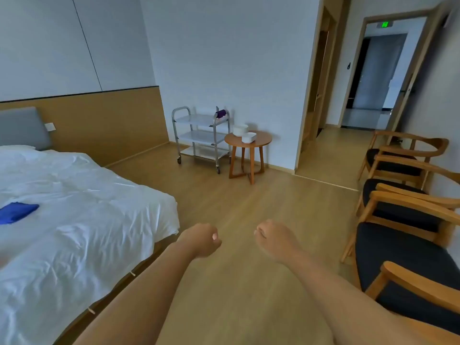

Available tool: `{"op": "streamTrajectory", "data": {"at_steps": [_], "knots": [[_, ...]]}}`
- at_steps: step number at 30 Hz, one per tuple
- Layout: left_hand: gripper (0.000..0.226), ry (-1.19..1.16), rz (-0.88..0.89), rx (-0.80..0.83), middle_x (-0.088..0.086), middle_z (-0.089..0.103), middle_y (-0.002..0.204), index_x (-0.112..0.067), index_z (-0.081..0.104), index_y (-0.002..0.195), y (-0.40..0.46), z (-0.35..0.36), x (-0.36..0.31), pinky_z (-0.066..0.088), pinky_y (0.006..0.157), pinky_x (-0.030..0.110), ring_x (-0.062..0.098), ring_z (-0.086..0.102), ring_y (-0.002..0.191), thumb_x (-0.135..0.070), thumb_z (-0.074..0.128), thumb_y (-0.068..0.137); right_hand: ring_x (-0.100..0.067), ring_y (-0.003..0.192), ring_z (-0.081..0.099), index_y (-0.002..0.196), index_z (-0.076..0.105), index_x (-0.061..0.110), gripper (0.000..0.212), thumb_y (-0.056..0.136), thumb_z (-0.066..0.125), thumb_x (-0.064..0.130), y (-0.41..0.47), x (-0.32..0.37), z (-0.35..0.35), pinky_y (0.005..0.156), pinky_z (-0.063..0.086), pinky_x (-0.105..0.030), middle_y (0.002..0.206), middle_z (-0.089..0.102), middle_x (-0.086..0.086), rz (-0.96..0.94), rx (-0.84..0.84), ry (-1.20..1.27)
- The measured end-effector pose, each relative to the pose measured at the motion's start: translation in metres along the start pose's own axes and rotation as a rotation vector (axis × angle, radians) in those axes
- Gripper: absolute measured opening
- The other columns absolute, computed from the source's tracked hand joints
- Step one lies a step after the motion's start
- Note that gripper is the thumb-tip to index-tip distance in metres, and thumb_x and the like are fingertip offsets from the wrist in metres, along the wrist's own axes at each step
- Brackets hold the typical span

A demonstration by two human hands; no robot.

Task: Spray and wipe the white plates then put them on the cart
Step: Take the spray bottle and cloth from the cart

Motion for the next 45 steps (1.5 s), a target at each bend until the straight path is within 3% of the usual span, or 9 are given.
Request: {"op": "streamTrajectory", "data": {"at_steps": [14,17,25,36,45], "knots": [[0.030,0.006,0.007,-0.004,0.004,0.065,0.112,-0.015,0.062,0.112,0.209,-0.079,0.062,0.050,0.091,0.040,0.022,0.060,0.102,-0.033,0.045,0.096,-0.019,0.067,0.040,0.060,0.031,0.017,0.038,0.096,0.037,0.024,0.229,-0.010,0.019,0.057,0.026,-0.029,0.068,0.037,0.003,0.010,0.044,-0.005],[0.032,0.000,0.005,-0.006,0.004,0.064,0.113,-0.015,0.062,0.115,0.253,-0.097,0.082,0.050,0.092,0.040,0.022,0.060,0.103,-0.034,0.044,0.097,-0.014,0.062,0.036,0.060,0.030,0.018,0.037,0.096,0.036,0.024,0.282,-0.010,0.027,0.051,0.022,-0.027,0.069,0.036,0.004,-0.006,0.049,0.000],[0.031,-0.020,0.001,0.023,0.003,0.064,0.114,-0.016,0.062,0.115,0.342,-0.110,0.112,0.050,0.091,0.038,0.021,0.060,0.103,-0.035,0.045,0.097,-0.019,0.069,0.040,0.061,0.031,0.018,0.036,0.095,0.038,0.024,0.374,-0.029,0.050,0.057,0.025,-0.030,0.069,0.036,0.004,0.031,0.062,0.002],[0.030,-0.009,-0.011,0.055,0.004,0.064,0.115,-0.016,0.061,0.115,0.478,-0.116,0.107,0.050,0.091,0.038,0.022,0.059,0.104,-0.035,0.045,0.097,-0.012,0.063,0.037,0.062,0.031,0.017,0.035,0.096,0.038,0.024,0.499,-0.088,0.064,0.050,0.023,-0.023,0.071,0.037,0.003,0.034,0.097,0.047],[0.029,0.033,-0.041,0.081,0.004,0.064,0.115,-0.017,0.061,0.113,0.625,-0.142,0.090,0.050,0.089,0.038,0.023,0.059,0.104,-0.034,0.045,0.097,-0.013,0.066,0.037,0.063,0.031,0.019,0.034,0.096,0.038,0.024,0.637,-0.160,0.043,0.058,0.030,-0.027,0.071,0.037,0.003,0.049,0.105,0.080]]}}
Point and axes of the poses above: each hand's wrist, its own y-axis towards the middle knuckle, its own z-axis out of the palm, x = y × z, the point moved 5 cm from there along y, towards the middle knuckle
